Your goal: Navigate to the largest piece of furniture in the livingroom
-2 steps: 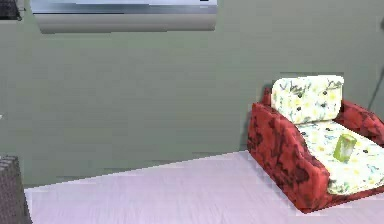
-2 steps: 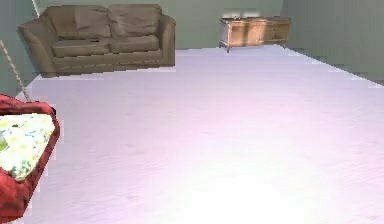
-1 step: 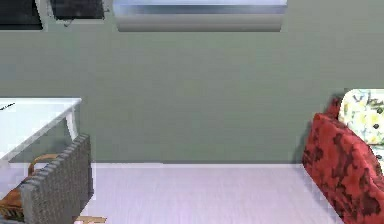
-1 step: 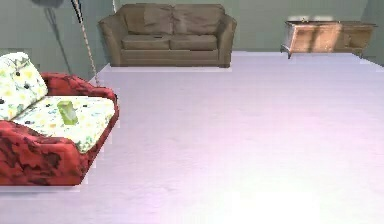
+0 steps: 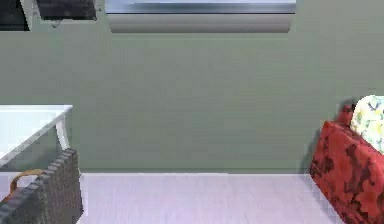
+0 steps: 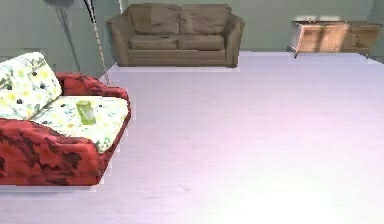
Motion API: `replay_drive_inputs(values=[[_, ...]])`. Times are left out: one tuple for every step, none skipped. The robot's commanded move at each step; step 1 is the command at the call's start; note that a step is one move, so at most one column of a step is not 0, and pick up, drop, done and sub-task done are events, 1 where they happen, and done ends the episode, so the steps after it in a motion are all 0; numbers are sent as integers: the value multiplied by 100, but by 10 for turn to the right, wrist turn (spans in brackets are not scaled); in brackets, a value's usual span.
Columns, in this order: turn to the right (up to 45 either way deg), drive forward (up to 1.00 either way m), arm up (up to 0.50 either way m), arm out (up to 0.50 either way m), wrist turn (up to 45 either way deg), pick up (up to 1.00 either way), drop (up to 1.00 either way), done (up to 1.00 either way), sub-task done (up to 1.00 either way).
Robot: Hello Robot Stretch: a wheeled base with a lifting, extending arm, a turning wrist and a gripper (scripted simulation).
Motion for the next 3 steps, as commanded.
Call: replay_drive_inputs(values=[[-450, 0, 0, 0, 0, 0, 0, 0, 0], [-450, 0, 0, 0, 0, 0, 0, 0, 0], [-390, 0, 0, 0, 0, 0, 0, 0, 0]])
